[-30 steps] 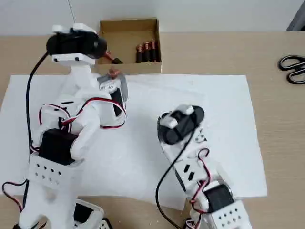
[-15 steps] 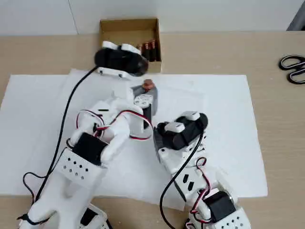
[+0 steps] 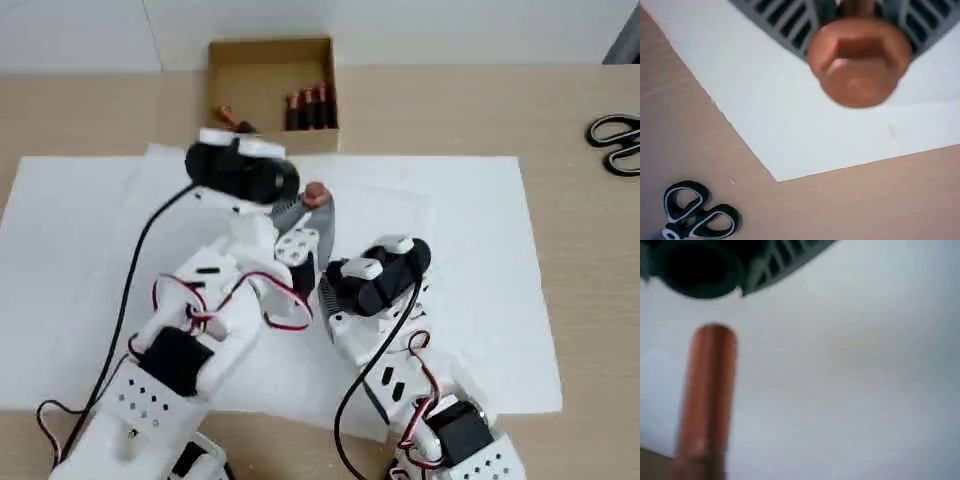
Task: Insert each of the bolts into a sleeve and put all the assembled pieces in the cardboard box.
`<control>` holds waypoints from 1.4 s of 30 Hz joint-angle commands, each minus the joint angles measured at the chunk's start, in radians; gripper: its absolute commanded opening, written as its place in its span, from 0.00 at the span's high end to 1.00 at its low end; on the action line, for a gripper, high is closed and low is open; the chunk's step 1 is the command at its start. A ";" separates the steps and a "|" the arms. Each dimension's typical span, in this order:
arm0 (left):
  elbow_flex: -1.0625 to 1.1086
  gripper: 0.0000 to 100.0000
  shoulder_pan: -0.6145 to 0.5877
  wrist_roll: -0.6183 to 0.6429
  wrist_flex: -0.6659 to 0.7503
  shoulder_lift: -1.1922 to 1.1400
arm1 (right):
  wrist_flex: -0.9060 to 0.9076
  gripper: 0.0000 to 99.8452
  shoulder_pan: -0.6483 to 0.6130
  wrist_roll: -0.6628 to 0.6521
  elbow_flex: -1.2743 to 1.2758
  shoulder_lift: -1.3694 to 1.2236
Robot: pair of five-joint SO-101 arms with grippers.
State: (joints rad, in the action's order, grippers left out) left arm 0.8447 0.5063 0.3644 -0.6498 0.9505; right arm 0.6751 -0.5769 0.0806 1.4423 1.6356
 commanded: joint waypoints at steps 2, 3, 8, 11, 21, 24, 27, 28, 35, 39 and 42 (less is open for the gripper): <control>0.021 0.99 0.038 -0.008 0.051 0.064 | 0.001 1.00 -0.001 0.011 -0.011 0.018; 0.021 0.99 0.046 -0.008 0.051 0.064 | 0.001 1.00 -0.001 0.011 -0.011 0.018; 0.021 0.99 0.058 -0.006 0.049 0.063 | 0.001 1.00 -0.001 0.011 -0.011 0.018; 0.025 0.99 0.058 -0.006 0.048 0.063 | 0.001 1.00 -0.001 0.011 -0.011 0.018; 0.054 0.99 0.058 -0.006 0.048 0.063 | 0.001 1.00 -0.001 0.011 -0.012 0.018; 0.076 0.99 0.058 -0.006 0.048 0.063 | 0.001 1.00 -0.001 0.011 -0.012 0.018; 0.096 0.99 0.058 -0.006 0.044 0.063 | 0.001 1.00 -0.002 0.011 -0.012 0.018; 0.094 0.99 0.058 -0.006 0.032 0.061 | 0.001 1.00 -0.004 0.011 -0.012 0.018; 0.091 0.99 0.058 -0.005 -0.049 0.061 | -0.027 1.00 -0.007 0.008 -0.009 0.021; 0.096 0.99 0.058 -0.003 -0.094 0.061 | -0.031 1.00 -0.007 0.008 -0.009 0.022; 0.097 0.99 0.058 0.028 -0.123 0.060 | -0.031 1.00 -0.007 0.008 -0.009 0.022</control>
State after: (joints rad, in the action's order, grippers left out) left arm 0.9459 0.5677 0.3721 -0.7449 0.9889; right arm 0.6767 -0.5846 0.0806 1.4423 1.6341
